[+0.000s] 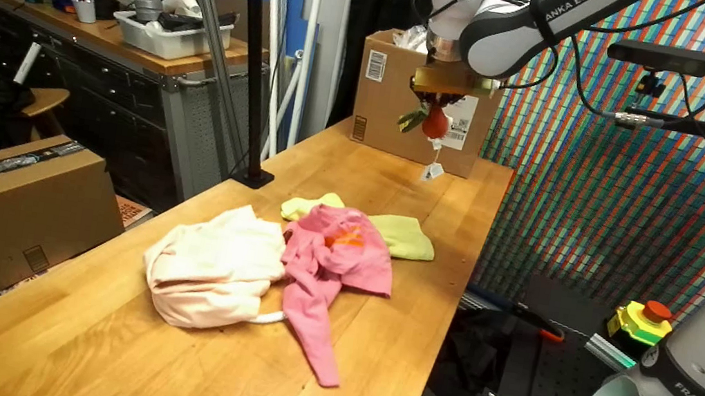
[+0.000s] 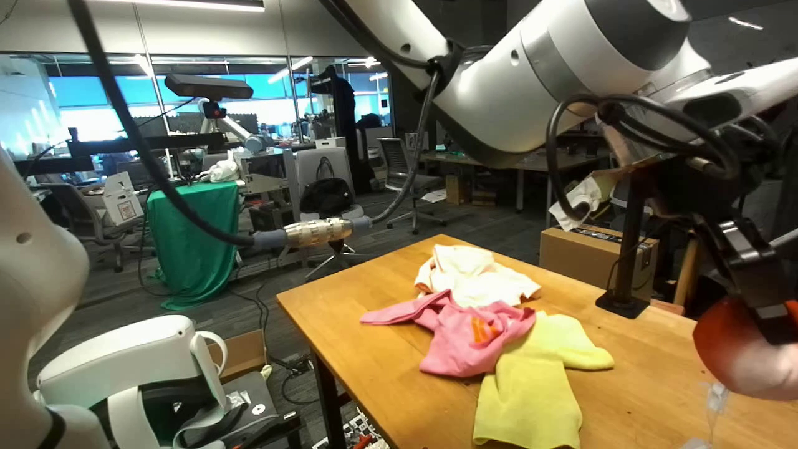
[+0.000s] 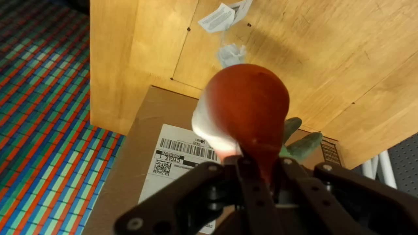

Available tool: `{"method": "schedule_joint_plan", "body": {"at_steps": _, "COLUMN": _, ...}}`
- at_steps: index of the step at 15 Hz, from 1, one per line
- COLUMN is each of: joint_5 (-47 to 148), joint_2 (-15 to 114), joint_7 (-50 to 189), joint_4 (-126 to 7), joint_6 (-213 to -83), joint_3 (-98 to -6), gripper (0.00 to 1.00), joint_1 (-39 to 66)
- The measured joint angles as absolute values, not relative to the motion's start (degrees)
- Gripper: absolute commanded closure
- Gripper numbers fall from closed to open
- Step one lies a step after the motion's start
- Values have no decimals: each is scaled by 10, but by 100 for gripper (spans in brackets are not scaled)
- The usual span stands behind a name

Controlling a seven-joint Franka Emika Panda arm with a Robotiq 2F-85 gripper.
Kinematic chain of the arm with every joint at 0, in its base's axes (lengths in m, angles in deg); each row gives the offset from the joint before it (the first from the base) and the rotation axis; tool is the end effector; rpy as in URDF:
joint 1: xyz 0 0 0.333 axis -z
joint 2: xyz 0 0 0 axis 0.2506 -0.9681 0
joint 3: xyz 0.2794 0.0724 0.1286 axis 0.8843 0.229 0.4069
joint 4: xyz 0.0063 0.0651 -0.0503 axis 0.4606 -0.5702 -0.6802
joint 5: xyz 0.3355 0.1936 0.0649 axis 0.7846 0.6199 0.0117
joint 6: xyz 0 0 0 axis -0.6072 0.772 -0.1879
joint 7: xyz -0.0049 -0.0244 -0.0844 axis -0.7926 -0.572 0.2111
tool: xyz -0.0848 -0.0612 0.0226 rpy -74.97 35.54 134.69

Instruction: Separate the objects on the table.

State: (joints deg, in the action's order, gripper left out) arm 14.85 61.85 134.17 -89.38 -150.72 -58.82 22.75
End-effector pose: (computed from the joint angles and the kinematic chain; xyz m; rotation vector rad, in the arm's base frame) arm 0.5394 -0.1884 0.3955 2.3233 -1.3880 0.5387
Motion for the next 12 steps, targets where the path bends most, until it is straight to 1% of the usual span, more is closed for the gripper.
{"method": "schedule_joint_plan", "body": {"at_steps": 4, "joint_5": 209, "joint_2": 623, "joint_7": 1328, "joint_4": -902, "joint_6": -1524, "joint_3": -601, "gripper": 96, "joint_1": 248}}
{"method": "schedule_joint_plan", "body": {"at_steps": 12, "joint_5": 263, "joint_2": 624, "joint_7": 1321, "joint_4": -908, "joint_6": -1545, "joint_3": -621, "gripper": 96, "joint_1": 264}}
